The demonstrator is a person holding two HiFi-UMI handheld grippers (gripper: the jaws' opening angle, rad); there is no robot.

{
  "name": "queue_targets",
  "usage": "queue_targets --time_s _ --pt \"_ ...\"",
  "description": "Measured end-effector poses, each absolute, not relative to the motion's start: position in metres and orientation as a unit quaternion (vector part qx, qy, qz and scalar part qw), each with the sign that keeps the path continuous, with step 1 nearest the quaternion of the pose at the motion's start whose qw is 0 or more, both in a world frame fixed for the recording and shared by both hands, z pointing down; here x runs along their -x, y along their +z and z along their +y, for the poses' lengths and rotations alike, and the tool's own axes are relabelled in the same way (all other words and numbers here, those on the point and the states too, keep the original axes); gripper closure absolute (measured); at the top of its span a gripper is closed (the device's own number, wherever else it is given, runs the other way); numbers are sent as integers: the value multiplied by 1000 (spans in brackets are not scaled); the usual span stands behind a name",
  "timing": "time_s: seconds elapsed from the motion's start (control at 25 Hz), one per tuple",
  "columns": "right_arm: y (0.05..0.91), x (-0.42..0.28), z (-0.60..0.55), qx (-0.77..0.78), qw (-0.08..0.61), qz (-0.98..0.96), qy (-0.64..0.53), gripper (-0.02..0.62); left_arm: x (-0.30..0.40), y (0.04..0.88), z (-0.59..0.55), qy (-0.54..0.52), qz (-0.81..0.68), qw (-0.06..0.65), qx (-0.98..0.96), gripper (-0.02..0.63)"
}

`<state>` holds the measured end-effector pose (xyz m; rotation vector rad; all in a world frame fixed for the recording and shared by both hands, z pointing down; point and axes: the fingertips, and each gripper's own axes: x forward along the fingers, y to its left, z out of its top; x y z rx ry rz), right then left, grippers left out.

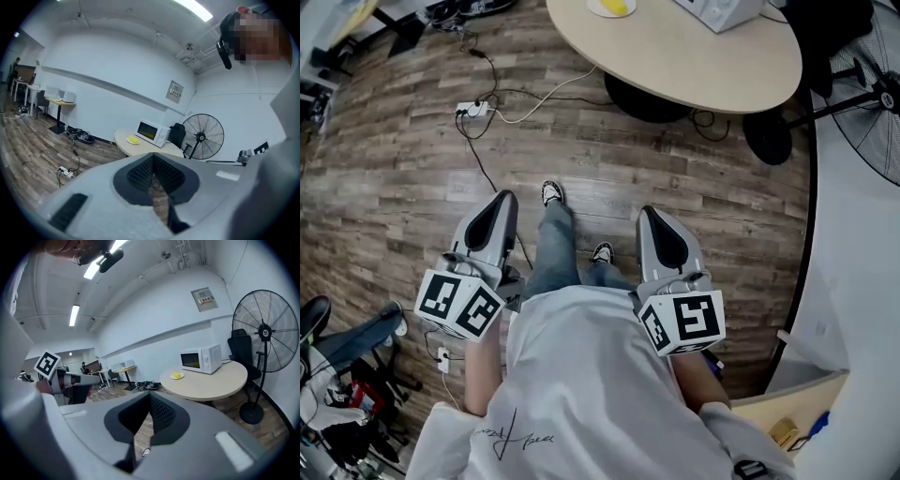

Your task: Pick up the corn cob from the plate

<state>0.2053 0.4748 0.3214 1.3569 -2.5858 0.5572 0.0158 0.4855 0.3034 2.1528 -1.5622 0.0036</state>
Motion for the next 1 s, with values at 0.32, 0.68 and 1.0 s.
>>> queue_targets --time_s 0.32,0.68,1.0 --pt "326 -185 418 -465 106 -858 194 586 13 308 429 8 -563 246 -789 614" --pt "324 -137 349 -468 117 -853 198 586 51 299 356 16 -545 250 -800 614" --pt "319 -87 287 -486 118 -842 201 586 91 299 298 34 -519 260 -814 614"
